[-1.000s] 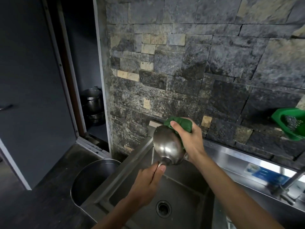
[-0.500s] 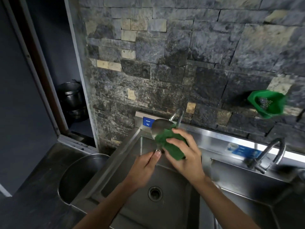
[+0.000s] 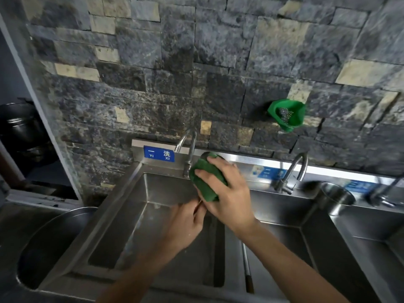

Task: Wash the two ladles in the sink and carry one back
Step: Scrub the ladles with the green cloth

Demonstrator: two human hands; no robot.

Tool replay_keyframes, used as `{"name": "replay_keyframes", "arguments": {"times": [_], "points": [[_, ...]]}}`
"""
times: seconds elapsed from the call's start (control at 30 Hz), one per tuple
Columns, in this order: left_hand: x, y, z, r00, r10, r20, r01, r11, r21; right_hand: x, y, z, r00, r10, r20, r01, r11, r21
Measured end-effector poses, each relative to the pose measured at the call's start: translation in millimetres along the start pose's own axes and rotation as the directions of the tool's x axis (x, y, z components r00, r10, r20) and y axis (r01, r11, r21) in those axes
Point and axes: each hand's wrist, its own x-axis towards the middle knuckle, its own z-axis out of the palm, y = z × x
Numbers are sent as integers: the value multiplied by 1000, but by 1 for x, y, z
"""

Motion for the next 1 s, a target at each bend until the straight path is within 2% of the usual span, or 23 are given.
{"name": "replay_keyframes", "arguments": {"times": [0.07,0.13,0.2,0.27,0.33,0.37,0.4,0.43,0.47,0.5,0.57,0.63,0.7,0.73,0.83,0.87,0.9,1.0], "points": [[-2,5,-2,1000,-5,-7,6,999,45,14,-4,0,997,32,72,-26,996,-82],[-2,9,-5,998,-54,32,54,998,26,42,-17,-4,963,171,210,-137,976,-166],[-2,10,-3,998,-51,30,49,997,57,73,-16,-4,863,375,338,-306,921,-241],[-6,12,-4,999,-52,14,51,995,88,99,2,-6,667,601,440,-557,795,-241],[-13,11,-10,997,-75,-9,75,996,46,109,24,-13,474,729,493,-830,558,-26],[-13,11,-16,995,-94,-16,95,995,13,103,31,-14,389,757,525,-919,360,161],[-9,11,-20,994,-105,-29,105,994,-20,87,35,-12,307,756,578,-927,101,360],[0,14,-25,993,-94,-75,89,993,-79,63,34,-5,217,710,670,-873,-165,458],[12,16,-30,987,-95,-133,76,987,-143,37,20,2,167,621,766,-815,-350,462],[27,22,-34,978,-119,-170,84,977,-198,5,2,10,141,561,816,-787,-436,436],[59,32,-40,973,-160,-166,110,955,-274,-49,-36,24,70,555,829,-779,-489,393],[79,37,-37,980,-139,-139,93,951,-294,-83,-56,24,17,643,765,-807,-443,390],[84,40,-29,991,-87,-99,52,949,-312,-103,-52,16,67,682,728,-859,-331,389],[84,40,-23,994,-78,-74,49,943,-329,-108,-48,9,121,675,728,-875,-273,399],[85,44,1,991,-127,40,132,905,-405,-123,-29,-9,257,644,720,-896,-120,428],[86,46,13,983,-160,92,184,879,-440,-128,-22,-14,282,629,725,-898,-93,430],[87,47,23,969,-202,139,244,842,-480,-132,-15,-16,294,616,731,-905,-66,420],[92,55,56,911,-289,294,412,682,-604,-139,8,-23,272,632,726,-916,-62,397]]}}
